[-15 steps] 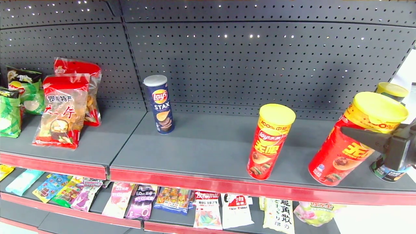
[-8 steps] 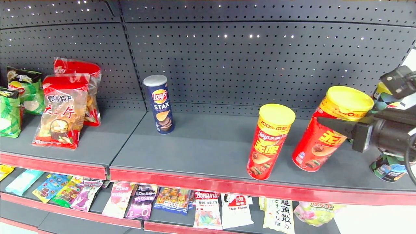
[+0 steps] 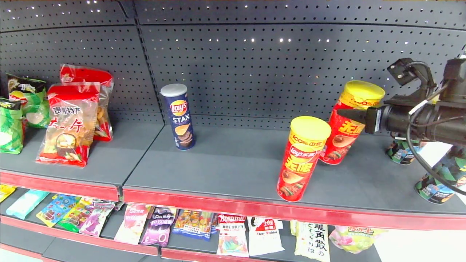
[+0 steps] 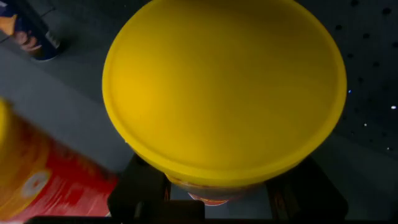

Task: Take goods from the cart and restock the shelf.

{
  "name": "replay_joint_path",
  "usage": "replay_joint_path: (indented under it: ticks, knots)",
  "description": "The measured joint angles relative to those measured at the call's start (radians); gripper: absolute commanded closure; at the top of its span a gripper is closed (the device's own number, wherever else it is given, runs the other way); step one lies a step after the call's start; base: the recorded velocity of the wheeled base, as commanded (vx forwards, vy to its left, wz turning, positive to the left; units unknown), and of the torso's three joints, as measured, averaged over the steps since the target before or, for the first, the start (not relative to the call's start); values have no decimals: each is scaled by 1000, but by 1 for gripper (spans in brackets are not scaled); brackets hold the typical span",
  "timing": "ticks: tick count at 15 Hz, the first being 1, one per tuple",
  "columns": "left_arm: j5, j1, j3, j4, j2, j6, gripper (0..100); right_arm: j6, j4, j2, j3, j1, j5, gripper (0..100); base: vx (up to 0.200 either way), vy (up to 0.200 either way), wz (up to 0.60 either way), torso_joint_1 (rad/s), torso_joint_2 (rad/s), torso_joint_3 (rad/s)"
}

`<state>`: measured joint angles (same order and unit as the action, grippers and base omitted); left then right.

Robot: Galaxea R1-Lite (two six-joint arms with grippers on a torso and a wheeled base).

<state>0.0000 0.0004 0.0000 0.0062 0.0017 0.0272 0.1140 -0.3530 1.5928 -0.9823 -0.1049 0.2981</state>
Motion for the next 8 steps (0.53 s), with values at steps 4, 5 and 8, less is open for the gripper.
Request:
replay_joint_path:
  ticks: [4, 5, 8]
  knots:
    - [0, 0, 0, 0, 0, 0, 0, 0, 1, 140, -137, -7, -2, 100, 0, 0, 0, 0, 0, 0]
    - [0, 0, 0, 0, 0, 0, 0, 0, 2, 172, -168, -12, -2, 100, 0, 0, 0, 0, 0, 0]
    - [0, 0, 0, 0, 0, 0, 0, 13, 3, 257, -242, -35, 8, 100, 0, 0, 0, 0, 0, 0]
